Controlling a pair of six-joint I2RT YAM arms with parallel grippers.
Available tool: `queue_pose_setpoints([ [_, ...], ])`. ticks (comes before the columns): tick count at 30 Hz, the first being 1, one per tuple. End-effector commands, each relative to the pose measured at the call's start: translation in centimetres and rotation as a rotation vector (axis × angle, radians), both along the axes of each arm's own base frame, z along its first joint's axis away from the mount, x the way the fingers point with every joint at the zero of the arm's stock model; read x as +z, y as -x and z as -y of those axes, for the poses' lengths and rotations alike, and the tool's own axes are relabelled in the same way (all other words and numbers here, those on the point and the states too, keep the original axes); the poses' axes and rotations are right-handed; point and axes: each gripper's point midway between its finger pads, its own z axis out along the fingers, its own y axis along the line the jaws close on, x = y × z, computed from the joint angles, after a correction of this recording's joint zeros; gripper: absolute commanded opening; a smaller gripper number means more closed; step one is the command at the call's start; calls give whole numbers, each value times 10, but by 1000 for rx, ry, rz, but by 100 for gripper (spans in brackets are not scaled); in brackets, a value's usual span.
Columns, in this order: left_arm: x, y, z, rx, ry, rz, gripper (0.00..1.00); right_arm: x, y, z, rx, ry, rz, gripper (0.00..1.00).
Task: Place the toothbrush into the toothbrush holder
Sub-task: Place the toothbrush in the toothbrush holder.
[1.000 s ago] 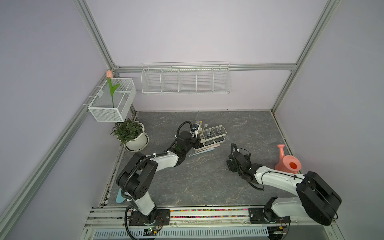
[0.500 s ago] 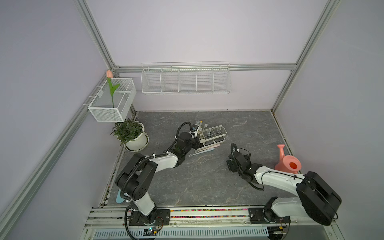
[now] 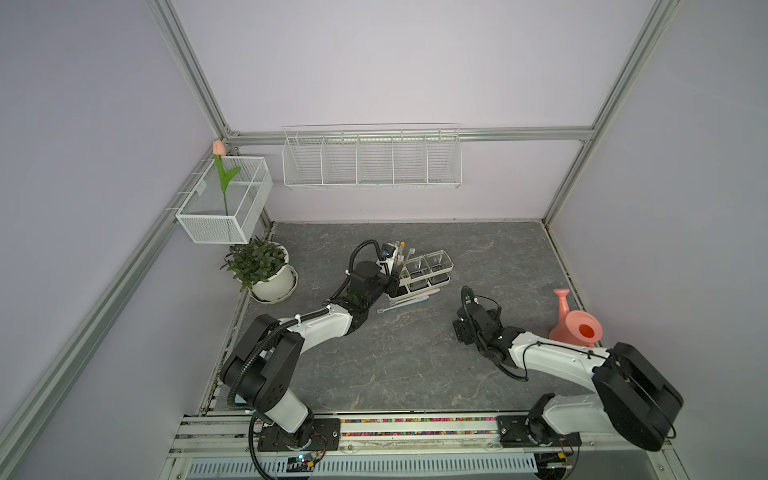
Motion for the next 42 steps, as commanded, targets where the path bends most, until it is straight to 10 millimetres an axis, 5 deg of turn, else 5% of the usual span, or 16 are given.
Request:
queue_pose_setpoints([
  [1,20,5,3,-18,44,35,39,1,-3,-1,-13,-19,-8,89],
  [31,72,23,12,-114,117,80,43,-7,1,-15,56,-38,-67,89],
  [36,77,27,-9,-1,117,68,43,-21,8,-45,198,-90,-161,89],
  [42,82,43,-51,155,193,44,43,-19,9,-52,228,-101,-169,89],
])
